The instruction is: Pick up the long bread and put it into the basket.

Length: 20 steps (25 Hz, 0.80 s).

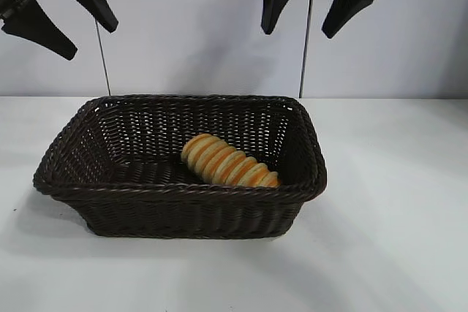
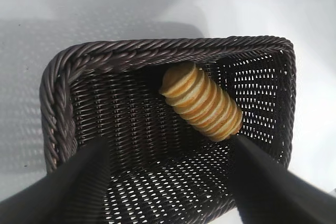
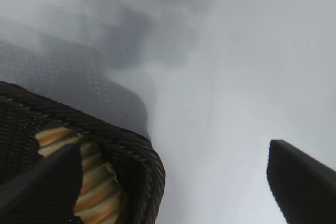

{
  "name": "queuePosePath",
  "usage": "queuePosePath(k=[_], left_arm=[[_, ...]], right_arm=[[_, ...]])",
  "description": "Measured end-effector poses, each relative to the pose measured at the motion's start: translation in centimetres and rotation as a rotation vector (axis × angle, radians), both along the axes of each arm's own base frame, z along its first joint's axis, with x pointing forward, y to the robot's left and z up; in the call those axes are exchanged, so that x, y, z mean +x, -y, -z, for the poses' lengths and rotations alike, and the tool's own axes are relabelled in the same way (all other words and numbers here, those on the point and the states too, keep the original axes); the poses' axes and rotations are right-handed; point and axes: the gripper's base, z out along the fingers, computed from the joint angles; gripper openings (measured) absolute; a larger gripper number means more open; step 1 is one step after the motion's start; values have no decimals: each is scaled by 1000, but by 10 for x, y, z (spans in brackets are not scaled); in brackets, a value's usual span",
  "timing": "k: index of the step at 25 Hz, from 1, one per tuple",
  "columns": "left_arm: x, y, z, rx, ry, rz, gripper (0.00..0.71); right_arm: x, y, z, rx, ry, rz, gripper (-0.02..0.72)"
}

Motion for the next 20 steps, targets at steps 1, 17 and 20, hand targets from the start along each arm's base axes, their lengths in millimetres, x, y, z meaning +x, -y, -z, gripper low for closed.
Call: queuePosePath(k=[1, 17, 20], left_arm=[[0, 0, 0, 0, 0, 0, 471], [0, 0, 0, 0, -3, 2, 471], [0, 0, 0, 0, -3, 2, 471]], right_arm=[[-2, 0, -4, 3, 8, -1, 684], [-9, 0, 42, -17, -156, -9, 684], [-9, 0, 42, -14, -156, -9, 684]])
